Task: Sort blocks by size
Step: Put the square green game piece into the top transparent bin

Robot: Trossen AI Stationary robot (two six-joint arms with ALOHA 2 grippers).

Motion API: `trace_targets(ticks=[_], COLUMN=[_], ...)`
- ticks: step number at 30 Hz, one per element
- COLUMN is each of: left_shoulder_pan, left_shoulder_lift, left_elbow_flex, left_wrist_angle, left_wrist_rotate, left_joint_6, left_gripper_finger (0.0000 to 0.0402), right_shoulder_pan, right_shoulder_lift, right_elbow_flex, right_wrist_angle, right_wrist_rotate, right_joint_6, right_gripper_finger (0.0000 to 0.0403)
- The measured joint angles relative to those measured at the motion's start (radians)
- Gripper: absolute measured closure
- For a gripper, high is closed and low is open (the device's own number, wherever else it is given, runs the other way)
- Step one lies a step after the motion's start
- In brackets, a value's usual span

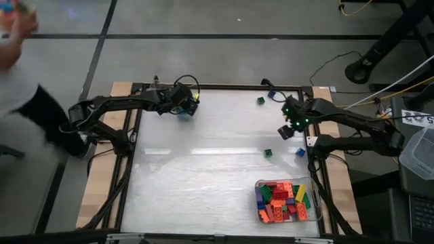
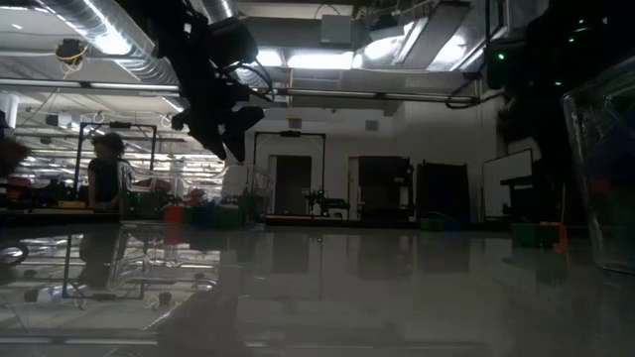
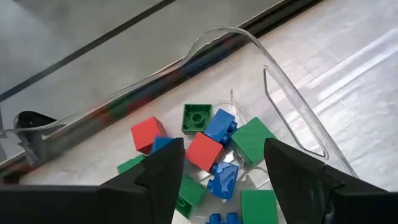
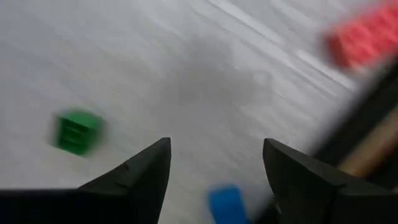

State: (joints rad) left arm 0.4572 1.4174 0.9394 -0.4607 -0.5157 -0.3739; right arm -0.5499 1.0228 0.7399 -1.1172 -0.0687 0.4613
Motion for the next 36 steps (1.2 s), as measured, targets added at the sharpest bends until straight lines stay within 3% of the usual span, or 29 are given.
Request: trace_targets(ticks=[3, 6, 12, 19, 23, 28, 36], left_shoulder_pan=[0.0, 0.0, 0.0, 0.0, 0.0, 0.0, -0.001], left_shoulder_lift=[0.0, 0.0, 0.0, 0.0, 0.0, 0.0, 0.0], left_elbow_flex=[0.0, 0.0, 0.0, 0.0, 0.0, 0.001, 0.001], left_wrist_angle=[0.0, 0.0, 0.0, 0.0, 0.0, 0.0, 0.001], left_wrist_rotate=[0.0, 0.0, 0.0, 0.0, 0.001, 0.032, 0.06], left_joint_6=[-0.01, -0.022, -0.02, -0.02, -0.023, -0.023, -0.024], left_gripper_finger=[0.0193, 0.0193, 0.0192, 0.0192, 0.0192, 0.0192, 0.0192], right_shoulder_pan=[0.0, 0.015, 0.161, 0.397, 0.514, 0.606, 0.692], right_shoulder_lift=[0.0, 0.0, 0.002, 0.003, 0.019, 0.096, 0.252], right_elbow_flex=[0.0, 0.0, -0.008, -0.097, -0.144, -0.148, -0.148], right_wrist_angle=[-0.098, -0.119, -0.098, 0.217, 0.405, 0.486, 0.533], right_wrist_rotate=[0.03, -0.006, -0.01, -0.005, 0.062, 0.218, 0.234], right_joint_6=[0.001, -0.017, 0.034, 0.092, 0.129, 0.194, 0.109], right_gripper_finger=[0.015, 0.015, 0.015, 0.015, 0.015, 0.015, 0.015])
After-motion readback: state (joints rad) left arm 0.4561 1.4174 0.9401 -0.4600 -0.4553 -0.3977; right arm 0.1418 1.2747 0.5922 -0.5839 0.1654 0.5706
